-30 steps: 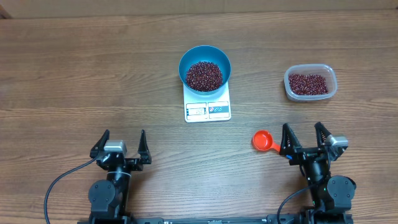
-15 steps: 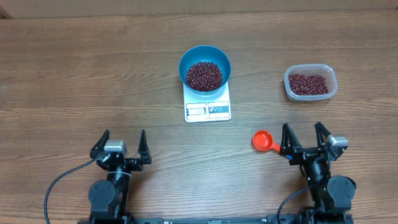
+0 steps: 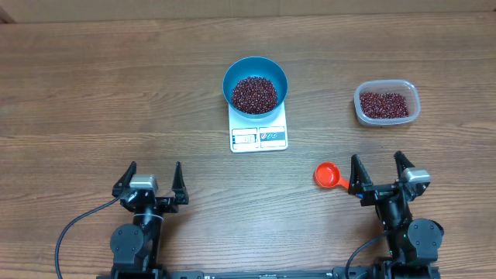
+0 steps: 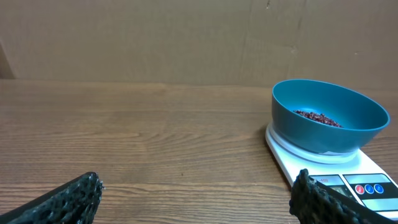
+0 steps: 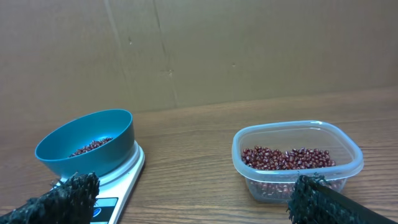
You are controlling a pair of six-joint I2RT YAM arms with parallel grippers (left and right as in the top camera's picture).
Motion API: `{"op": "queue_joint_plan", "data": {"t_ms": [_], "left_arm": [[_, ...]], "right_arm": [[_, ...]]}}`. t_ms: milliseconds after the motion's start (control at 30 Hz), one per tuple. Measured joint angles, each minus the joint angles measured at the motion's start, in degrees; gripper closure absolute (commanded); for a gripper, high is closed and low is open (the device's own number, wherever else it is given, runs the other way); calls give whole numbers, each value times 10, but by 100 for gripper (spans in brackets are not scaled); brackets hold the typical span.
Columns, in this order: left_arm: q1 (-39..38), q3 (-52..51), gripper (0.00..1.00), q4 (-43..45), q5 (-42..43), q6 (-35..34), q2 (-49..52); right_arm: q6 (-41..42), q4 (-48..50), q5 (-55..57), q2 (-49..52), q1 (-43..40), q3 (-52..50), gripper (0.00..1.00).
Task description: Scoop item into bowl and weigh 150g on scale
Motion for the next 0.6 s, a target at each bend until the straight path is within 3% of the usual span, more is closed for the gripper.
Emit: {"op": "queue_joint_plan", "data": {"t_ms": [600], "left_arm": [[0,0,0,0,0,0,0]], "right_arm": [[-7,0,0,0,0,0,0]]}}
